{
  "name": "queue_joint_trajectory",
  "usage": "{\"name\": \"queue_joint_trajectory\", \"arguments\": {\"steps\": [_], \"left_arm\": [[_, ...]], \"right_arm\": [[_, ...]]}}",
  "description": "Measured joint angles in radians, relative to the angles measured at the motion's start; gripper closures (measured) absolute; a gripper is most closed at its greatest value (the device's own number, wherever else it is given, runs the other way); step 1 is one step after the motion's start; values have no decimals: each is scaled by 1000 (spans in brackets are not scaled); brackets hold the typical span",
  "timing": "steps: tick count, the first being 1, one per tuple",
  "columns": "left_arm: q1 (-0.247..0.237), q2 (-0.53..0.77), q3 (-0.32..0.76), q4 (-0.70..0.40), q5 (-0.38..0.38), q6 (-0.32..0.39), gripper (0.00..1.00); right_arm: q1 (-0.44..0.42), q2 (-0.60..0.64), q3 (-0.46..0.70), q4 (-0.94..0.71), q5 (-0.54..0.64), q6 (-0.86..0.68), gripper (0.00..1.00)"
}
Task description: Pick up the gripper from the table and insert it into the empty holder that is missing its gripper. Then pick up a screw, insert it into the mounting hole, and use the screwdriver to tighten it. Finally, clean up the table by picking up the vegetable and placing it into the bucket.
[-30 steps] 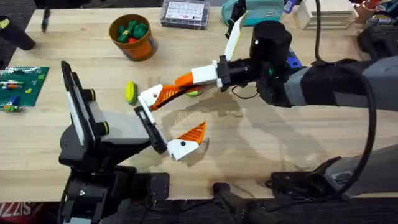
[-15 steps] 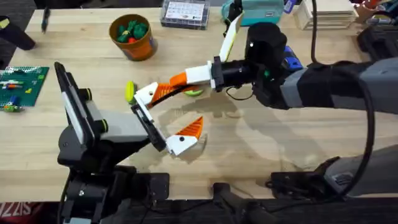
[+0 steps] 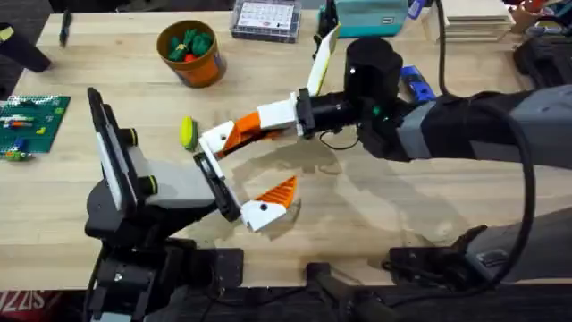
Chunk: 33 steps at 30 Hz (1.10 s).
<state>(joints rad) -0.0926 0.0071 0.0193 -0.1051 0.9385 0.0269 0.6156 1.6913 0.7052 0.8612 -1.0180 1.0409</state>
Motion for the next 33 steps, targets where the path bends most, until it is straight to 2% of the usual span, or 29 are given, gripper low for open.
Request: {"name": "queue_joint_trajectory", "arguments": {"steps": [6, 8, 14, 22, 25, 28, 33], "left_arm": [[-1, 0, 0, -2, 21, 3, 6], [-1, 0, 0, -3, 30, 4, 6], [-1, 0, 0, -3, 38, 10, 6], [-1, 0, 0, -3, 39, 11, 5], [-1, 0, 0, -3, 39, 11, 5], [-1, 0, 0, -3, 39, 11, 5], [-1, 0, 0, -3, 39, 11, 5]], "right_arm": [[-4, 4, 0, 0, -29, 1, 729], [-11, 4, 0, -1, -45, 3, 698], [-39, 11, 0, -2, -94, 11, 457], [-85, 11, 0, -2, -162, 9, 236], [-123, 11, 0, -3, -191, 3, 81], [-173, 11, 0, -27, -214, -7, 14], [-253, 11, 0, -180, -230, -58, 9]]}}
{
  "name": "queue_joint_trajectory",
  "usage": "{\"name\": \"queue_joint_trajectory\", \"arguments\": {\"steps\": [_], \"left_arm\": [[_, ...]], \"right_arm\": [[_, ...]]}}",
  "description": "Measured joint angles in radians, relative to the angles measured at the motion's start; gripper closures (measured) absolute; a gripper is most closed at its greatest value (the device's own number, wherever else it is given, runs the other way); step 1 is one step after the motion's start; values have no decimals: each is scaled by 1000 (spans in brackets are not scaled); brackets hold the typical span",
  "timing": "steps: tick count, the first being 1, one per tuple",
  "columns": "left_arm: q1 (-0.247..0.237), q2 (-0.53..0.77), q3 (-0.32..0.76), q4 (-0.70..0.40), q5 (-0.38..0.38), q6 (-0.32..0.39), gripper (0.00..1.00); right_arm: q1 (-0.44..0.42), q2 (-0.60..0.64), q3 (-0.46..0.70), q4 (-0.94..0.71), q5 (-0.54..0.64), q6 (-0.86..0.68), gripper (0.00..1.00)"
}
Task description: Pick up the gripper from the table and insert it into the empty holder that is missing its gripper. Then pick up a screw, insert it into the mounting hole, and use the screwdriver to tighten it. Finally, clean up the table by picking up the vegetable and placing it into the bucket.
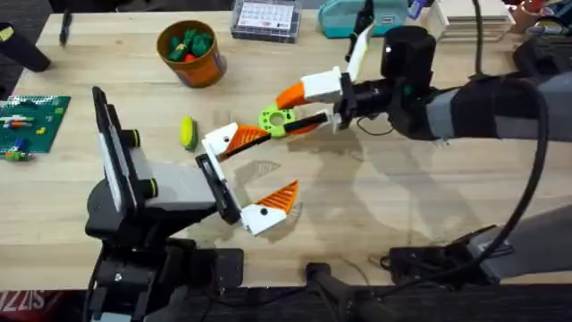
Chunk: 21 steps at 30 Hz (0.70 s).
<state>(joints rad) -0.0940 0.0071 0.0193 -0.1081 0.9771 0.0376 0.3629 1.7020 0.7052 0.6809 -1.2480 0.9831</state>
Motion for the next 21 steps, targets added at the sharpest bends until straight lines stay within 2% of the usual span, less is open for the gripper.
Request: {"name": "queue_joint_trajectory", "arguments": {"steps": [7, 11, 13, 17, 21], "left_arm": [[0, 0, 0, 0, -5, 7, 5], [0, 0, 0, 6, -40, 11, 5], [0, 0, -1, 17, -124, 14, 6], [0, 0, -2, 23, -185, 15, 5], [0, 0, -2, 26, -214, 15, 5]], "right_arm": [[-90, 0, 0, -187, -3, -127, 7], [-111, 0, 0, -262, 13, -204, 7], [-112, 0, 17, -438, 72, -337, 7], [-112, 0, 116, -724, 161, -483, 8], [-103, 0, 297, -1076, 314, -692, 7]]}}
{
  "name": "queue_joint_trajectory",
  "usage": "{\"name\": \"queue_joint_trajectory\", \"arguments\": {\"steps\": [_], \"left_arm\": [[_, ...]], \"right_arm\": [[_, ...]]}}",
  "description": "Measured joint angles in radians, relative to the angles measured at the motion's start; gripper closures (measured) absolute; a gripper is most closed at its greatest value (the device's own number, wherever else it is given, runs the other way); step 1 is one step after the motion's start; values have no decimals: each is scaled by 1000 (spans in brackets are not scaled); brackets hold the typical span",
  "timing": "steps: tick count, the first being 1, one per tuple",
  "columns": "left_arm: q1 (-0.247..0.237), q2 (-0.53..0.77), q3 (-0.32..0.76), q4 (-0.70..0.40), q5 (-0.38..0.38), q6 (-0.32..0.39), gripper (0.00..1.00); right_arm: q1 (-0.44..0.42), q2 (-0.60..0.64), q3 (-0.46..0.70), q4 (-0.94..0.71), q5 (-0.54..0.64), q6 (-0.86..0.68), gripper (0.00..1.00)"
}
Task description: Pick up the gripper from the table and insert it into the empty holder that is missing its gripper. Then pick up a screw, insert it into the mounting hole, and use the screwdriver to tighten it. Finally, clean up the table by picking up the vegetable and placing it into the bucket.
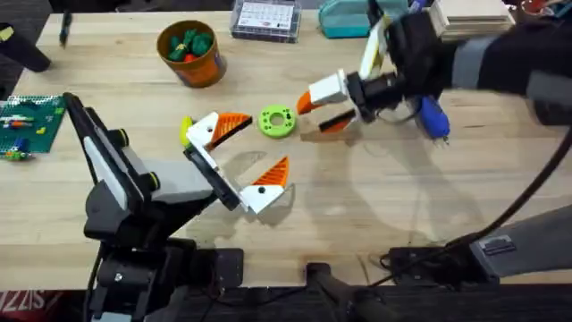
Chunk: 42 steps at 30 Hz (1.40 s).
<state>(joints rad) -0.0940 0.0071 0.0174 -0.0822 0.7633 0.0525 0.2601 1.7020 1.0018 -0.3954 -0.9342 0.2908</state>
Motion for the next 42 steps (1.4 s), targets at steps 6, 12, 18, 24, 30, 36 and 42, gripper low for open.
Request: {"name": "queue_joint_trajectory", "arguments": {"steps": [6, 12, 18, 24, 30, 36, 42], "left_arm": [[0, 0, 0, 1, -10, 0, 5], [0, 0, 0, 1, -14, 0, 6], [0, 0, 0, 1, -21, 0, 6], [0, 0, 0, 1, -24, 0, 5], [0, 0, 0, 1, -24, 0, 5], [0, 0, 0, 1, -24, 0, 6], [0, 0, 0, 1, -24, 0, 5]], "right_arm": [[90, 0, 266, -190, 245, -289, 6], [217, -1, 323, -224, 452, -491, 8], [282, -1, 323, -237, 584, -587, 262], [292, 0, 323, -235, 631, -617, 360], [300, 35, 323, -220, 642, -639, 417], [303, 97, 323, -179, 651, -642, 492], [347, 106, 323, -158, 660, -643, 553]]}}
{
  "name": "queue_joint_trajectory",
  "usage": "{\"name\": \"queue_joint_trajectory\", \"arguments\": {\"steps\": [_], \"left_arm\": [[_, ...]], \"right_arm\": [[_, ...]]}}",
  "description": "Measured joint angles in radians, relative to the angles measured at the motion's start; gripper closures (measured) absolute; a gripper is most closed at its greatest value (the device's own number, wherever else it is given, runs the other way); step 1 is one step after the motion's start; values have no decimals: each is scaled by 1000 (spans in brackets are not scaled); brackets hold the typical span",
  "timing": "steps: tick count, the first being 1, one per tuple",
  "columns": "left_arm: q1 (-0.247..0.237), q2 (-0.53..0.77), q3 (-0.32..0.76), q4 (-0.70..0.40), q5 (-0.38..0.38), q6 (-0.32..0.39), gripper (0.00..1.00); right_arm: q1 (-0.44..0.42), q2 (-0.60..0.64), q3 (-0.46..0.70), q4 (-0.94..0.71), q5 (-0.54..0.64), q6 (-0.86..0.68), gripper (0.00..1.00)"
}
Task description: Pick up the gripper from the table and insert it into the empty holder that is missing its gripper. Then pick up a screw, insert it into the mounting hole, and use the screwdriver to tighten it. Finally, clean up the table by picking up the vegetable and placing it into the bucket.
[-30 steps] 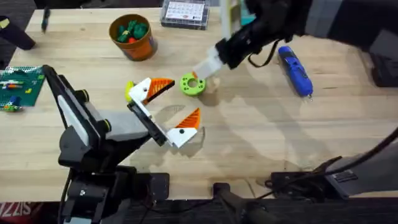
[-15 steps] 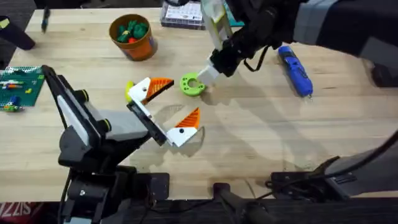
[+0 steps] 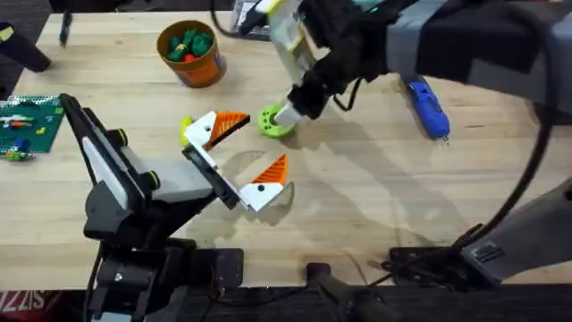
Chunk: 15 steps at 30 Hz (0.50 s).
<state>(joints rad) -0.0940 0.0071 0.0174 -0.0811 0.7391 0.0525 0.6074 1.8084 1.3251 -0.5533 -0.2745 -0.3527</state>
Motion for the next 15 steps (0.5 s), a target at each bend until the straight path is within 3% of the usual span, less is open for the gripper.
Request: {"name": "queue_joint_trajectory", "arguments": {"steps": [7, 15], "left_arm": [[0, 0, 0, 0, 0, 0, 6], [0, 0, 0, 0, 0, 0, 6]], "right_arm": [[76, 73, 0, 5, 106, 0, 569], [76, 74, 0, 31, 155, 0, 562]]}}
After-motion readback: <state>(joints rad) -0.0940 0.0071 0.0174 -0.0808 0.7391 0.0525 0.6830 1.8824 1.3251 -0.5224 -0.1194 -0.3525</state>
